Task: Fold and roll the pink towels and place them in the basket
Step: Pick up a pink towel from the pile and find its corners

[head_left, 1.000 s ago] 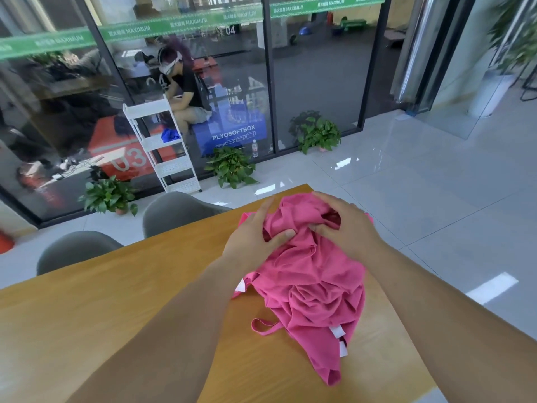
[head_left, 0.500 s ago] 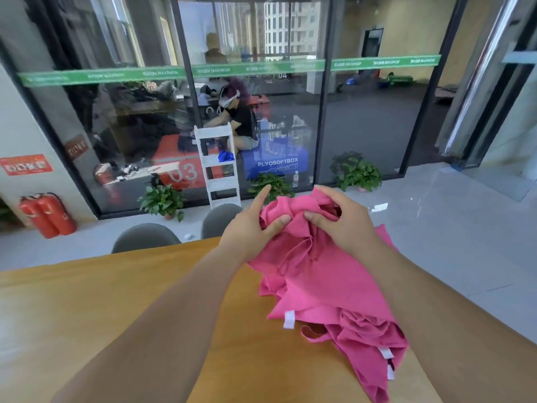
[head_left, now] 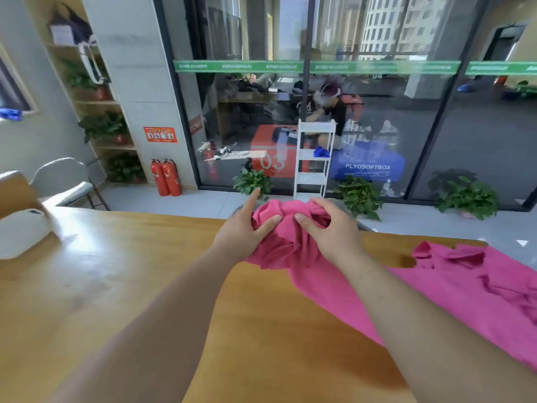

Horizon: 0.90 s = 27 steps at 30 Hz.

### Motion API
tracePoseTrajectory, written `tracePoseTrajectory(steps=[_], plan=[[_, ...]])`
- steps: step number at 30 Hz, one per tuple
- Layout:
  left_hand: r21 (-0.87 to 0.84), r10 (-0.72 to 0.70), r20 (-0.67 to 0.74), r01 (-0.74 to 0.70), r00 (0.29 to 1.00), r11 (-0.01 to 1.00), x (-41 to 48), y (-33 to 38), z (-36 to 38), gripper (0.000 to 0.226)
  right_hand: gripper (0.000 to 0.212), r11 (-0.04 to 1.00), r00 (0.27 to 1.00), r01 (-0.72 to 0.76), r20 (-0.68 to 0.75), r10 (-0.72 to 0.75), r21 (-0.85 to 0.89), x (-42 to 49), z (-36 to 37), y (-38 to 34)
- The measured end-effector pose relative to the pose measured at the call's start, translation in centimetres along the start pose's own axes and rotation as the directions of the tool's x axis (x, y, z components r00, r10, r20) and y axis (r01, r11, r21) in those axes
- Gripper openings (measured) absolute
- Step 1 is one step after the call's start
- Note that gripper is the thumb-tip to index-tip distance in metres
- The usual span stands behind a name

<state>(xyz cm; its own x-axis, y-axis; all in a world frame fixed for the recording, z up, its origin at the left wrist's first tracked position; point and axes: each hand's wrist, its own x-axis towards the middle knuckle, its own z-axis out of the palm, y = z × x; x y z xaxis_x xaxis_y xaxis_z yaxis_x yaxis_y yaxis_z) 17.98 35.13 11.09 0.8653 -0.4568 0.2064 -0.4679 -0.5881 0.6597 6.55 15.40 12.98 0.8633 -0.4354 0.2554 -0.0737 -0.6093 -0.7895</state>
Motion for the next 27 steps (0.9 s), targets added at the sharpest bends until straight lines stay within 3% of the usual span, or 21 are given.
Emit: tracePoseTrajectory(steps=[8,13,17,21,24,27], plan=[[0.109,-0.122,-0.216,0.148,0.969,0.983,-1.9,-10.1,-15.6,0.109,0.056,0.941,0.996,-0.06,0.077,0.036,0.332,-0.6,15.6,-12.7],[0.243,-0.096,-0.348,0.189,0.933,0.951,-1.1,-11.1,-23.6,0.111,0.047,0.748,0.973,-0.213,0.207,0.103,0.628,-0.2,19.5,-19.1],[0.268,-0.065,-0.361,0.17,0.93,0.948,0.5,-10.3,-25.7,0.106,0.03,0.678,0.972,-0.217,0.22,0.083,0.703,0.8,19.5,-20.3],[0.275,-0.039,-0.262,0.113,0.964,0.955,2.3,-9.5,-21.8,0.108,0.025,0.798,0.986,-0.167,0.116,0.122,0.579,2.0,18.3,-16.1],[0.189,-0.077,-0.131,0.101,0.988,0.977,3.1,-10.1,-15.7,0.109,0.026,0.935,0.988,-0.151,0.03,0.15,0.319,2.6,16.6,-9.8],[0.122,-0.152,0.03,0.147,0.988,0.982,2.6,-12.0,-7.4,0.105,0.021,0.973,0.974,-0.219,0.072,0.214,0.072,2.0,14.6,-1.2]])
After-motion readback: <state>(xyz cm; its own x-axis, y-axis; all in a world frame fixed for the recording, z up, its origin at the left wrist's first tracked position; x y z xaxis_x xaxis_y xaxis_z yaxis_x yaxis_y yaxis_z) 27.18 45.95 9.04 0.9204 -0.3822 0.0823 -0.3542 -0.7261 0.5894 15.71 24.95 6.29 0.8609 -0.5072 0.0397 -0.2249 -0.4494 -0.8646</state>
